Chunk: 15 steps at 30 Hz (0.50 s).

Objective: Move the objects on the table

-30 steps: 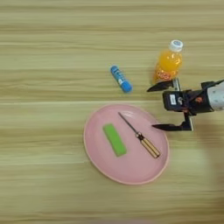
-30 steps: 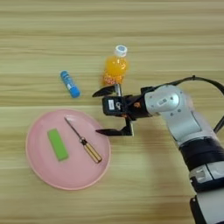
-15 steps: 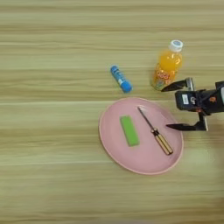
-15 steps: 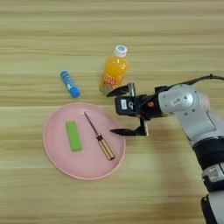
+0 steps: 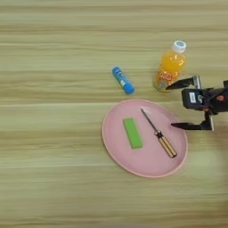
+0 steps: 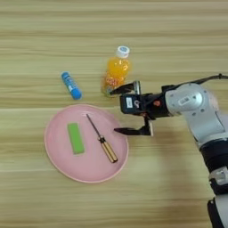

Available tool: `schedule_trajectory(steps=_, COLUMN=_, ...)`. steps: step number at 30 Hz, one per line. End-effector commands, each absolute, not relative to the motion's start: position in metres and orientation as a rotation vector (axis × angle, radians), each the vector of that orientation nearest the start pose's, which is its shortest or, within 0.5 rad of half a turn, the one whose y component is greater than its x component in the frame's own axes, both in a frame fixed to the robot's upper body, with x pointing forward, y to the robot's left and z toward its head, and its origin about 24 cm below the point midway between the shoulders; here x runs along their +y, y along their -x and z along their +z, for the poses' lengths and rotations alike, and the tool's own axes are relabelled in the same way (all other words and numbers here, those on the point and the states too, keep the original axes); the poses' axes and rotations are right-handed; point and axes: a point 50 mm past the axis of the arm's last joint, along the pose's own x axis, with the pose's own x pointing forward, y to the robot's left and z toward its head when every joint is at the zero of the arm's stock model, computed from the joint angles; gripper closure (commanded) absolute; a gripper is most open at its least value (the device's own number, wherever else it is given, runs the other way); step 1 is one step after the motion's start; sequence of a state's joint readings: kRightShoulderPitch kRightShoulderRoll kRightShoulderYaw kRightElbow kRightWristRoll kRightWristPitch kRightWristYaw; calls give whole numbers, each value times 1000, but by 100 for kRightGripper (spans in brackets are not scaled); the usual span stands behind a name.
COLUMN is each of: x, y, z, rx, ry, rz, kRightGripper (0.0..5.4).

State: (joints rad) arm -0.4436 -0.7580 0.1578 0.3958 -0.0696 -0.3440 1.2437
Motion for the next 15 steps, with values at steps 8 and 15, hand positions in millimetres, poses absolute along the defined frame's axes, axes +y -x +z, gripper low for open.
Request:
schedule_trajectory(steps=8, x=-216, y=-267, z=159, rx=-150, ry=485, rz=1296, kRightGripper=5)
schedule_trajectory(steps=15, x=-213, y=-252, z=139, rx=-73, ry=476, rz=1235, kRightGripper=5)
